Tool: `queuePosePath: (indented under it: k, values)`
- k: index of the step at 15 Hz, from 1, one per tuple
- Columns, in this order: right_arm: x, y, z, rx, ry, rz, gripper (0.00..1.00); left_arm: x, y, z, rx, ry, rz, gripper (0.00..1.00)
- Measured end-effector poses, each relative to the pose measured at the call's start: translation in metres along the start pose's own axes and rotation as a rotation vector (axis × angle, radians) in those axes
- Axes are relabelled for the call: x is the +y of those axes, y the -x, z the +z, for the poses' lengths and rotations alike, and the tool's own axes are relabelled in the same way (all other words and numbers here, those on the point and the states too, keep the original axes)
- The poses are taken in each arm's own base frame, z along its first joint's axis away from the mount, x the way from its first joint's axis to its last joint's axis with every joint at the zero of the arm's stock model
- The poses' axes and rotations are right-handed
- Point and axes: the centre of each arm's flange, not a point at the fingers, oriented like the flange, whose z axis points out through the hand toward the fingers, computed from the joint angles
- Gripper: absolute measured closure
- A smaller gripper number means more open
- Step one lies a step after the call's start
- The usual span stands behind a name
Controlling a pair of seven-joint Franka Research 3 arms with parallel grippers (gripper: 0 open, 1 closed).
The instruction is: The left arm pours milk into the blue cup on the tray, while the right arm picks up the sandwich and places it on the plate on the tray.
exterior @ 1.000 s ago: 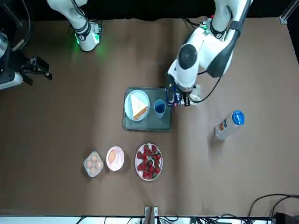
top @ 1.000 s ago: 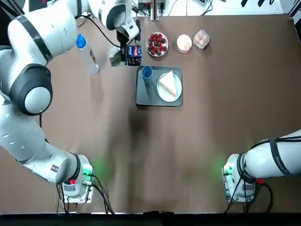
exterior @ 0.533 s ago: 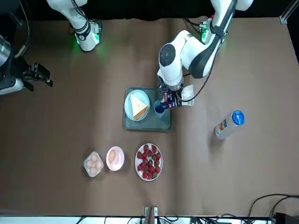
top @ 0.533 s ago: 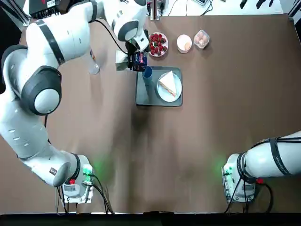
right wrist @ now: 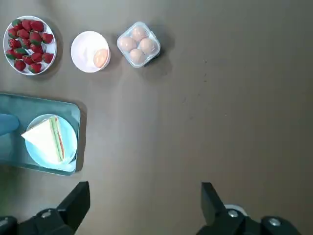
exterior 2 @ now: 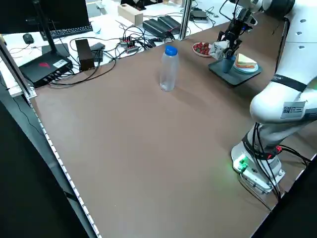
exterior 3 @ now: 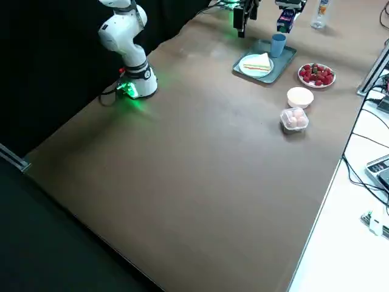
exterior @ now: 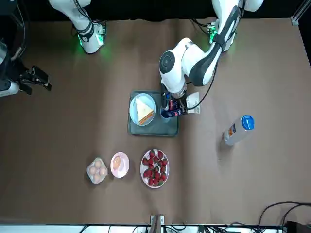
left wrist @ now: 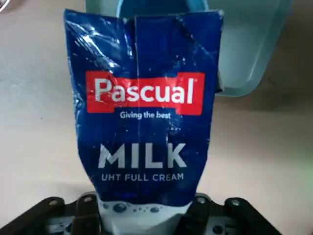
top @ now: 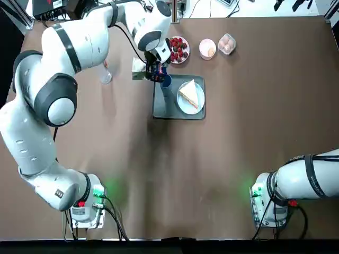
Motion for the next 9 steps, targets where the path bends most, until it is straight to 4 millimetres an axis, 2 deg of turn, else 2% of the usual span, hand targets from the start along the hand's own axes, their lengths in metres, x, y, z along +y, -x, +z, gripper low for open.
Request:
queuePosePath:
  k: [9]
  values:
    - [-0.0035,0.0026,-0.0016,0.000,-0.001,-0.006,0.00,0.0009,-0.0031,0.0044,-0.022,-0.008,0.010,0.56]
